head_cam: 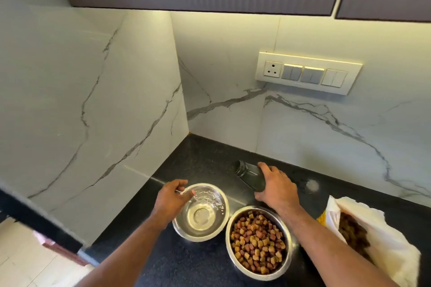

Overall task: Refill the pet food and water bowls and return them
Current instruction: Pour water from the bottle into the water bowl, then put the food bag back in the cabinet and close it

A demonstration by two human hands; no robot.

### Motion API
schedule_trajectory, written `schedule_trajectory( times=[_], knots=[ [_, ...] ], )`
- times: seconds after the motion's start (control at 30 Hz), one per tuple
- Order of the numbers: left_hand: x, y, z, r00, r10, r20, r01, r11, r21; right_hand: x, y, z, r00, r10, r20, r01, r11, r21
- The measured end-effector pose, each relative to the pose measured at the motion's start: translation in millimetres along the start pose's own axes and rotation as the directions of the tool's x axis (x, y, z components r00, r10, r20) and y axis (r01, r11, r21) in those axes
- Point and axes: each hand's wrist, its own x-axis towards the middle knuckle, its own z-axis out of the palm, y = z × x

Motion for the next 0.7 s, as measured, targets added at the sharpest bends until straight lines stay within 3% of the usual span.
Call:
schedule_trajectory(
  times=[0.13,0.33,0.47,0.7],
  knots=[
    [26.2,28.3,22.4,0.99,0.121,0.074,-0.115,0.991,-0.074,9.8,13.0,0.2,0.984,0.171,-0.043,-0.151,0.945,0.292],
    [71.6,68.8,64.8,0.96,0.221,0.173,-0.186,0.963,-0.194,32.1,30.2,10.9,0.916,0.401,-0.027,-0.281,0.687,0.67],
    [103.3,86.6,88.9,0.944,0.244,0.222,-0.193,0.954,-0.23,43.8,33.9,25.3,0.88,0.475,-0.006,-0.311,0.585,0.749],
    [145.9,92.2,120.2,0.933,0.218,0.287,-0.149,0.959,-0.242,53.6,41.0,44.3,0.852,0.523,0.02,-0.346,0.534,0.772]
  ],
)
